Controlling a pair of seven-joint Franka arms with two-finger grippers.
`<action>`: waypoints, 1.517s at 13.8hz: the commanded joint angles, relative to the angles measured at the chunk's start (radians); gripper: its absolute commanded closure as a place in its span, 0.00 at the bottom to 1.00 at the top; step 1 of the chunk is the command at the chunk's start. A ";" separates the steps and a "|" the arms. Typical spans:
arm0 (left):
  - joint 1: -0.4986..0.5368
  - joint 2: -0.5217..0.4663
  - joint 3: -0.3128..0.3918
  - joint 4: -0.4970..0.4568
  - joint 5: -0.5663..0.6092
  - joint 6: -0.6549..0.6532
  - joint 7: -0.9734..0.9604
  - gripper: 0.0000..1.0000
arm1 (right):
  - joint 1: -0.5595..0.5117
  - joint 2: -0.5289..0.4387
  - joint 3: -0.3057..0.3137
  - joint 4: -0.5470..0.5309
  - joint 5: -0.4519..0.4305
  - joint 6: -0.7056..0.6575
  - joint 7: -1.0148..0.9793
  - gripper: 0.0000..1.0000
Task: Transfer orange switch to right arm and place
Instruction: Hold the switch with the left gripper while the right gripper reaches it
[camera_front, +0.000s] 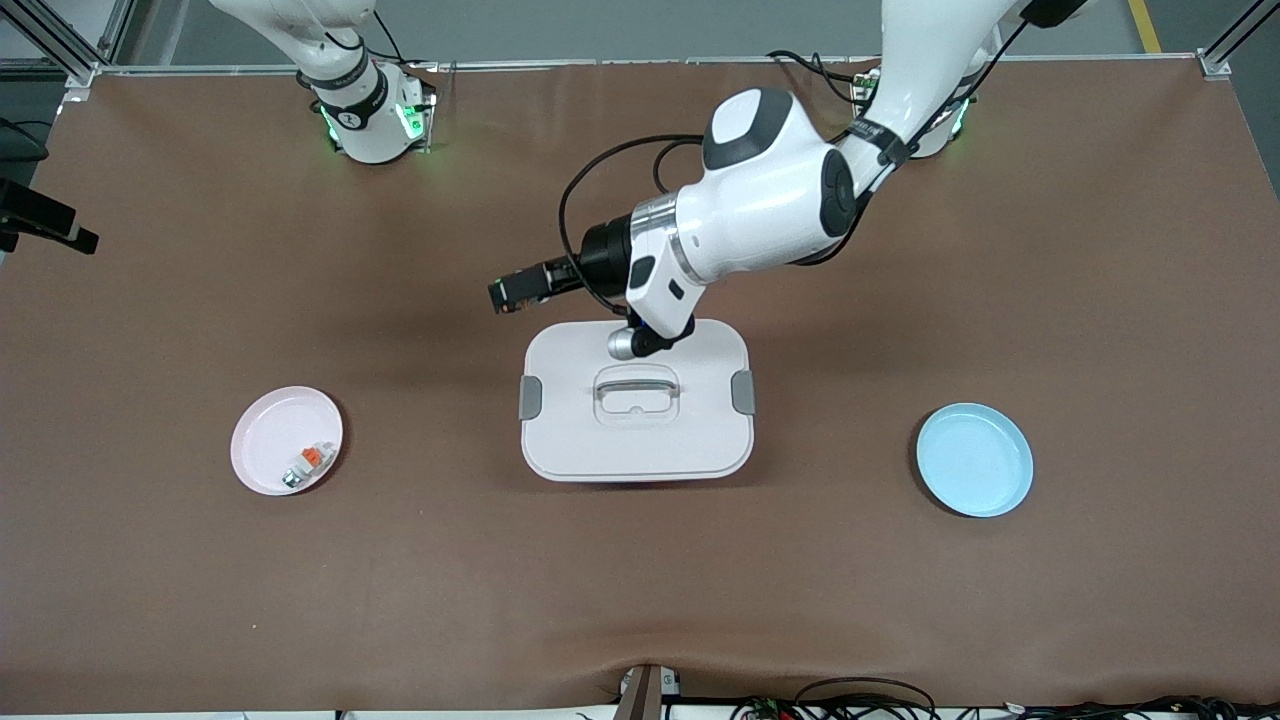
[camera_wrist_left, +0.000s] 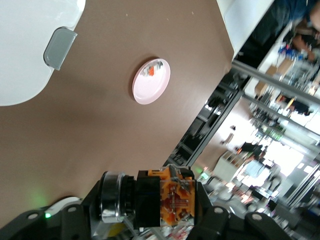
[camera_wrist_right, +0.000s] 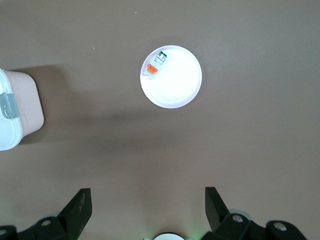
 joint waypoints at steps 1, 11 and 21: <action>-0.032 0.046 0.004 0.025 -0.020 0.116 -0.182 1.00 | -0.072 0.027 0.010 0.002 0.085 -0.003 0.001 0.00; -0.108 0.052 0.084 0.022 0.153 0.163 -0.985 1.00 | 0.024 0.006 0.024 -0.148 0.398 0.168 0.041 0.00; -0.159 0.046 0.113 0.025 0.323 0.008 -1.248 1.00 | 0.263 -0.028 0.026 -0.337 0.465 0.412 0.084 0.00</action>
